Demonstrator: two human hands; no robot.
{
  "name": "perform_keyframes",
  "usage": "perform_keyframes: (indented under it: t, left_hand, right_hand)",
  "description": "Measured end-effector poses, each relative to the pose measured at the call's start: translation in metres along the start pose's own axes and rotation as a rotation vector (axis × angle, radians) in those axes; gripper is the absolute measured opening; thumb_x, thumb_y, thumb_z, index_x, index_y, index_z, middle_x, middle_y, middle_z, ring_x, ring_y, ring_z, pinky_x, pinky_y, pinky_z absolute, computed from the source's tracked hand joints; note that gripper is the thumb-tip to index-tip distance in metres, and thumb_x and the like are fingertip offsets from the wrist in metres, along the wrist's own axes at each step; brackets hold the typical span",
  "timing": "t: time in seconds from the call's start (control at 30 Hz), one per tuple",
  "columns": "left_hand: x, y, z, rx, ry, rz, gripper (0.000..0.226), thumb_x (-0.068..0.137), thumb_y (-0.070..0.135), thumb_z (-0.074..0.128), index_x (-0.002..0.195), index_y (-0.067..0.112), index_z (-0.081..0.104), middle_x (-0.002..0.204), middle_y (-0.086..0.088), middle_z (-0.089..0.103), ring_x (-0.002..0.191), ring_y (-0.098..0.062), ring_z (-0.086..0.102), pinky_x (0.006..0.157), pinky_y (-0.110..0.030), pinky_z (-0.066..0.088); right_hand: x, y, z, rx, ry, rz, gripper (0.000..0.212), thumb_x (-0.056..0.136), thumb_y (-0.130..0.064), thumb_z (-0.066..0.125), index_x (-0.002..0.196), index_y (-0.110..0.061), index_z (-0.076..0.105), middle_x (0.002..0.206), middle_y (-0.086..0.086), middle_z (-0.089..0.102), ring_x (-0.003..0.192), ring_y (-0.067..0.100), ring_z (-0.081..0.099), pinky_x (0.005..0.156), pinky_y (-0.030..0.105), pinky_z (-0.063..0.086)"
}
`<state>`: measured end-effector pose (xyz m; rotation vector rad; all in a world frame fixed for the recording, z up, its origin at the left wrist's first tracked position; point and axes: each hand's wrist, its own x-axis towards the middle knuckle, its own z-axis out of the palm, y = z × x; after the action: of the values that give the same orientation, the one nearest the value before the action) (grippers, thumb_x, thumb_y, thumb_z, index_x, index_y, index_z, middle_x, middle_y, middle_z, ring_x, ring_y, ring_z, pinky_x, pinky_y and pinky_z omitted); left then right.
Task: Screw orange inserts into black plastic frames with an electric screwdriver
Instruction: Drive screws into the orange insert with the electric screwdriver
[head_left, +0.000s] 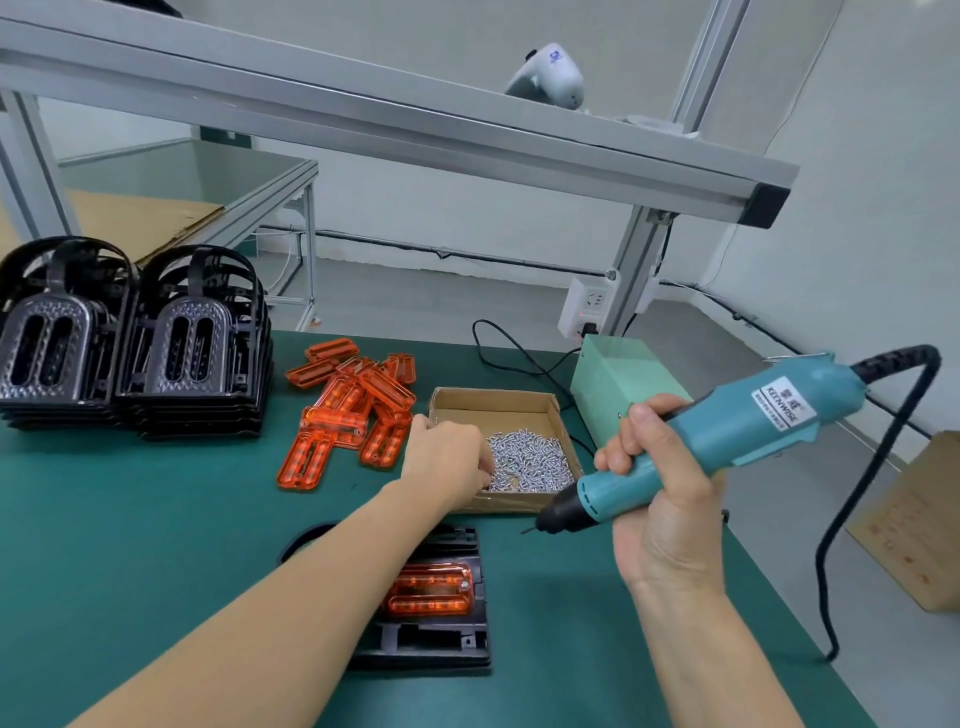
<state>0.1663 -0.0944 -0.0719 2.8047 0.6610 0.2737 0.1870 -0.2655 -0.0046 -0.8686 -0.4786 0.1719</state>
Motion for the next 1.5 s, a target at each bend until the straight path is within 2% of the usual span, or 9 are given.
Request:
perform_keyframes:
  t: [0.23,0.53,0.73,0.9,1.0,1.13,1.27,1.37,1.5]
  left_hand:
    - [0.002,0.006,-0.006,0.087,-0.046,0.003,0.011,0.087,0.022,0.061,0.090,0.026,0.071,0.099,0.006,0.070,0.101,-0.017,0.058,0.097,-0.037,0.025]
    - [0.006,0.012,-0.012,0.149,-0.120,0.033,0.018,0.090,0.018,0.054,0.099,0.020,0.069,0.105,0.000,0.069,0.106,-0.021,0.058,0.100,-0.038,0.024]
    - [-0.001,0.007,-0.009,0.052,0.002,0.058,0.016,0.090,0.022,0.055,0.092,0.025,0.070,0.101,0.005,0.070,0.098,-0.019,0.060,0.097,-0.035,0.030]
    - [-0.020,0.003,-0.024,-0.481,0.202,-0.035,0.013,0.085,0.014,0.061,0.077,0.018,0.070,0.076,0.005,0.070,0.072,-0.013,0.063,0.069,-0.024,0.052]
    - [-0.040,-0.005,-0.038,-0.824,0.202,-0.101,0.010,0.081,0.010,0.069,0.073,0.016,0.071,0.061,0.001,0.069,0.060,-0.010,0.065,0.057,-0.012,0.048]
    - [-0.077,-0.019,-0.049,-1.204,0.164,-0.156,0.014,0.076,0.000,0.072,0.074,0.014,0.074,0.064,-0.007,0.069,0.059,-0.011,0.063,0.057,-0.017,0.051]
    - [-0.113,-0.025,-0.053,-1.573,0.098,-0.293,0.011,0.059,0.011,0.075,0.070,0.012,0.077,0.064,-0.007,0.067,0.054,-0.012,0.061,0.055,-0.020,0.052]
    - [-0.132,-0.029,-0.050,-1.744,0.061,-0.404,0.017,0.057,0.009,0.073,0.073,0.007,0.077,0.069,-0.010,0.069,0.054,-0.012,0.062,0.052,-0.019,0.052]
    - [-0.151,-0.030,-0.049,-1.878,0.019,-0.440,0.025,0.059,0.004,0.071,0.083,0.003,0.077,0.079,-0.015,0.071,0.059,-0.014,0.065,0.055,-0.020,0.054]
  right_hand:
    - [-0.002,0.001,-0.003,-0.033,0.020,-0.001,0.015,0.074,-0.009,0.064,0.072,-0.023,0.058,0.055,-0.002,0.041,0.047,0.013,0.040,0.053,0.024,0.042]
    - [-0.003,-0.002,-0.005,-0.025,0.020,-0.008,0.015,0.073,-0.008,0.065,0.074,-0.021,0.057,0.056,-0.002,0.042,0.046,0.013,0.040,0.052,0.024,0.042]
    - [-0.004,-0.006,-0.005,-0.022,0.026,-0.003,0.015,0.073,-0.008,0.065,0.073,-0.021,0.058,0.056,-0.002,0.041,0.046,0.013,0.040,0.051,0.024,0.042]
    - [-0.007,-0.009,-0.003,-0.015,0.029,-0.003,0.015,0.073,-0.007,0.064,0.074,-0.020,0.057,0.056,-0.002,0.041,0.046,0.012,0.040,0.051,0.023,0.042]
    - [-0.009,-0.011,0.000,0.008,0.025,0.002,0.014,0.074,-0.008,0.063,0.074,-0.020,0.056,0.055,-0.003,0.041,0.045,0.012,0.040,0.051,0.023,0.042]
    - [-0.014,-0.014,0.007,0.084,-0.009,0.039,0.013,0.075,-0.009,0.060,0.075,-0.021,0.053,0.057,-0.004,0.041,0.046,0.010,0.039,0.051,0.022,0.041]
    - [-0.021,-0.017,0.021,0.161,-0.054,0.056,0.013,0.077,-0.010,0.057,0.073,-0.021,0.052,0.057,-0.006,0.039,0.046,0.009,0.038,0.051,0.021,0.041]
    - [-0.026,-0.020,0.033,0.232,-0.081,0.084,0.013,0.078,-0.013,0.055,0.071,-0.023,0.053,0.056,-0.007,0.039,0.045,0.008,0.038,0.051,0.020,0.042]
    - [-0.032,-0.023,0.047,0.305,-0.107,0.112,0.013,0.078,-0.016,0.056,0.069,-0.025,0.053,0.056,-0.009,0.038,0.045,0.006,0.038,0.050,0.020,0.041]
